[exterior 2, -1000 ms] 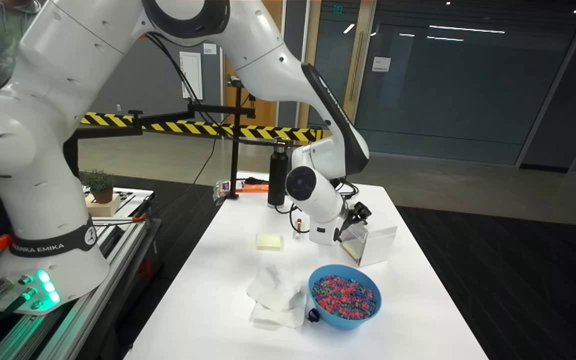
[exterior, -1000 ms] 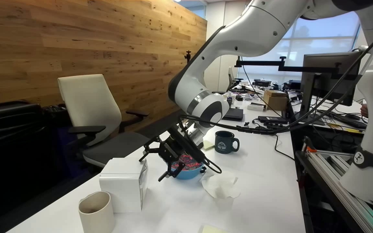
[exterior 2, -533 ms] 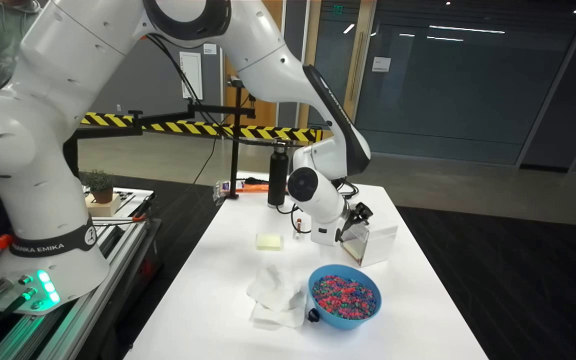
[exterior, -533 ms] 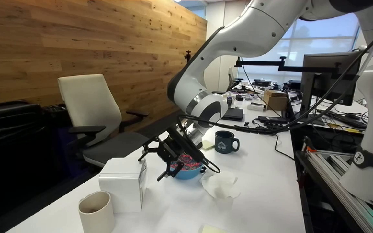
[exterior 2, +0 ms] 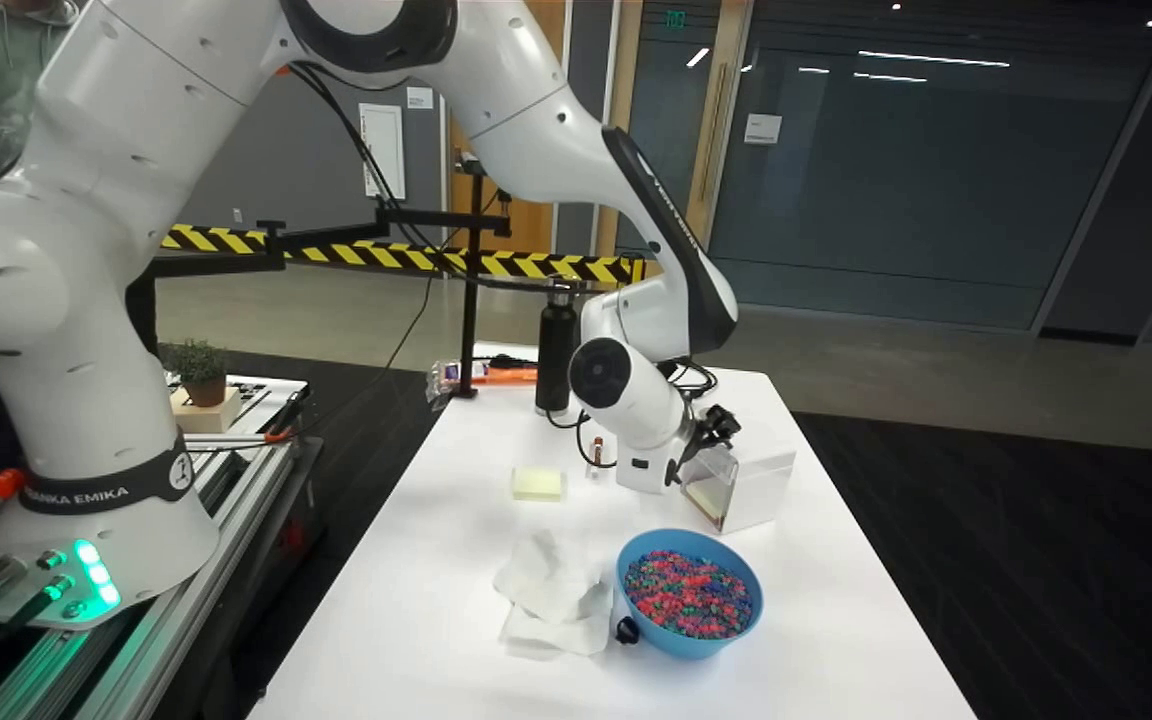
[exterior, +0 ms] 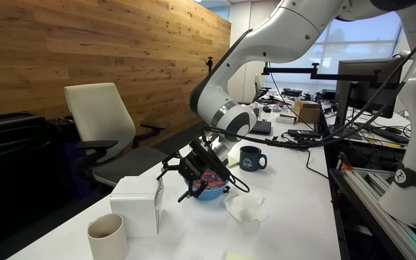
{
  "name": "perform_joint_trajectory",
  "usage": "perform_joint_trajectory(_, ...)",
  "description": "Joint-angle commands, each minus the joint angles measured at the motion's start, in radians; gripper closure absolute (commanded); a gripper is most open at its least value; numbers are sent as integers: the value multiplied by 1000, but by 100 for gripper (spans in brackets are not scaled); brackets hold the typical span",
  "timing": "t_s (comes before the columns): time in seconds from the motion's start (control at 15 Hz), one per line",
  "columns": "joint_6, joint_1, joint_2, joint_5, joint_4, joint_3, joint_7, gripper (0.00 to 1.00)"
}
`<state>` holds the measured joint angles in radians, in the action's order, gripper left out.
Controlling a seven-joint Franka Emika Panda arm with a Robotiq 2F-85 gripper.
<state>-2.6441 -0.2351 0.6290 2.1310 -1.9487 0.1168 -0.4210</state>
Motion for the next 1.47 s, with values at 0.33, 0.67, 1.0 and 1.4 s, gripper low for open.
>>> perform_joint_trajectory(0.33, 4, -30, -161, 119, -173, -29, -57, 0)
perform_joint_trajectory(0.67, -15, -50, -220, 167, -216, -55, -51, 0)
perform_joint_trajectory(1.0, -35, -85, -252, 219, -234, -50, -81, 0)
perform_joint_trajectory(1.4, -44, -98, -254, 229, -232, -46, -87, 0)
